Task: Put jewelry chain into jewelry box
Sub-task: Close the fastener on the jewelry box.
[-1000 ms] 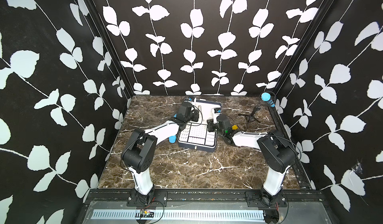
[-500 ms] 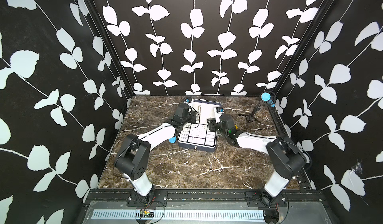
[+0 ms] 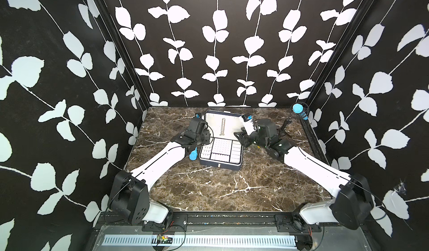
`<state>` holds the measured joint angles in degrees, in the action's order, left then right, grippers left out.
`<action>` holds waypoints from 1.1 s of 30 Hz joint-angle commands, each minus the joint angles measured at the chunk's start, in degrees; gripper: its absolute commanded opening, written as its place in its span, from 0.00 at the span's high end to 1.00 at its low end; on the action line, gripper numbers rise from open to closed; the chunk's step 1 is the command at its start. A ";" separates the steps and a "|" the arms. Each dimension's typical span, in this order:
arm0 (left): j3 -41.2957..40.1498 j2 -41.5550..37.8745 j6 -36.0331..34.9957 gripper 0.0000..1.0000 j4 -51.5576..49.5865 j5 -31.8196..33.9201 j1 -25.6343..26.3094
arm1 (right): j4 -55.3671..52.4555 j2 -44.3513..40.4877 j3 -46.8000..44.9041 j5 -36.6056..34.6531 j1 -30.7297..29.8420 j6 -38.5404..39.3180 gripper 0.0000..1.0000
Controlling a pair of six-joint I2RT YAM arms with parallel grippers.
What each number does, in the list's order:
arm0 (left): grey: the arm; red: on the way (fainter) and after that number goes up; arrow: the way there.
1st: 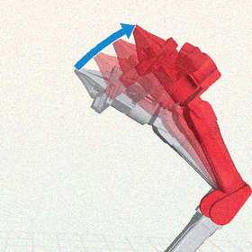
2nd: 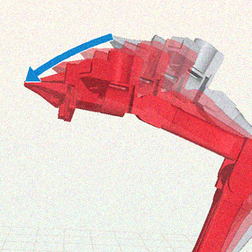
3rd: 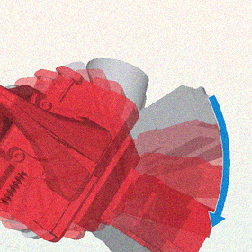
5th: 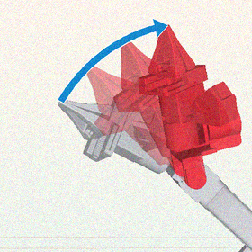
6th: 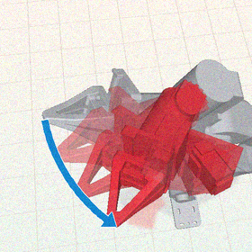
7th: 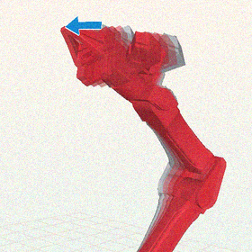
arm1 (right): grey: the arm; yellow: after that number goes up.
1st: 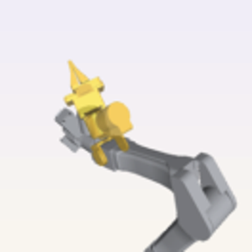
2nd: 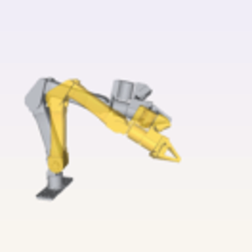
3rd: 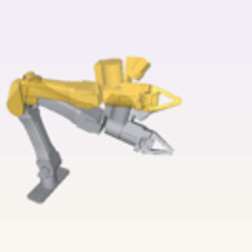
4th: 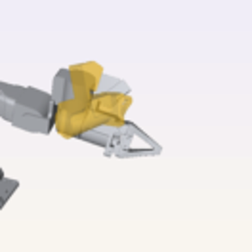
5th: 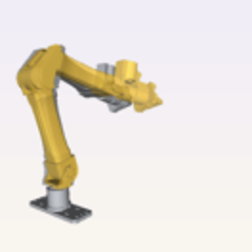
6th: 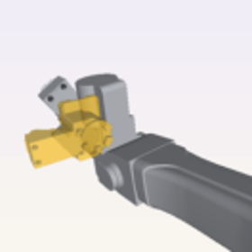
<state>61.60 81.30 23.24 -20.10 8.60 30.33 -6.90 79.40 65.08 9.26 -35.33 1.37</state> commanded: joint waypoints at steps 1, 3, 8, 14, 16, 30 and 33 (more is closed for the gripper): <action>-2.80 -0.42 2.60 0.54 -4.76 0.39 -0.27 | -10.34 -0.25 7.58 0.09 0.31 15.23 0.46; -3.50 0.38 2.84 0.54 -4.67 0.86 -0.27 | -14.84 2.31 14.37 1.24 0.63 21.01 0.45; -6.43 -0.20 5.31 0.54 -2.19 0.32 -0.27 | -25.83 13.67 29.70 6.00 2.08 31.59 0.22; -10.50 -3.80 8.02 0.54 0.32 2.82 -0.27 | -25.64 24.61 40.39 10.41 4.13 38.23 0.01; -12.01 -5.28 8.65 0.54 1.75 3.37 -0.27 | -24.33 27.53 42.54 11.30 4.70 39.71 0.01; -13.52 -6.83 9.52 0.55 3.11 3.01 -0.32 | -19.31 36.33 45.83 14.76 6.28 46.23 0.02; -13.33 -6.24 9.90 0.55 3.46 2.33 -0.29 | -16.18 37.57 45.16 13.58 6.31 47.12 0.04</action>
<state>48.75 75.11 32.45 -17.63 11.16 30.33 -27.18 115.09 109.67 22.98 -29.26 46.92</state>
